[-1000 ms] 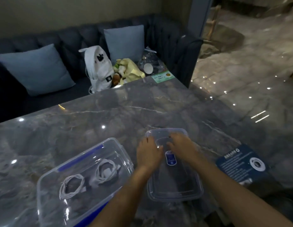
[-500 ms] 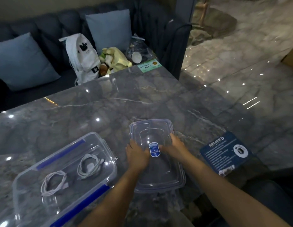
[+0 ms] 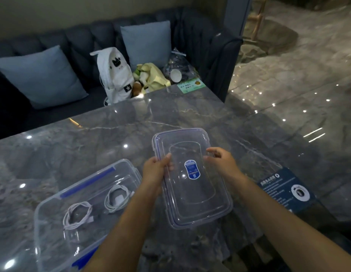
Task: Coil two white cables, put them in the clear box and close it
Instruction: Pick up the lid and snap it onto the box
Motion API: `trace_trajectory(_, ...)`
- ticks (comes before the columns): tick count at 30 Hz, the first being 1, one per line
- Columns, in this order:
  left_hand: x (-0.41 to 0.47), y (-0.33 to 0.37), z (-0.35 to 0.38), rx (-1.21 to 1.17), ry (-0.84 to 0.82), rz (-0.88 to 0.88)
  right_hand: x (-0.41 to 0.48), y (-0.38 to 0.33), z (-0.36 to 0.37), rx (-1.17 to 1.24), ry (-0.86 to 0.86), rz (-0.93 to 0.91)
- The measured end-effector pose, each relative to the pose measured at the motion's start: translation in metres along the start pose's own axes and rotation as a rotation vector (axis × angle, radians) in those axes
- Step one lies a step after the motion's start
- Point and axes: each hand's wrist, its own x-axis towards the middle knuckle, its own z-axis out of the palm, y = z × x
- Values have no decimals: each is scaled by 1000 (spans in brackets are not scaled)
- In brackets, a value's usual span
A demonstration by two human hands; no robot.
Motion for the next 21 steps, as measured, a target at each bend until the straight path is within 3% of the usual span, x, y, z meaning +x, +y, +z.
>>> trace_trajectory(13, -15, 59, -99, -617, 79, 164, 6, -78, 67, -46, -50, -244)
trace_trajectory(17, -33, 48, -132, -770, 37, 187, -1, -87, 103, 153, -56, -138)
trace_trajectory(21, -61, 34, -153, -703, 32, 210, -14, -86, 139, 370, -162, -70)
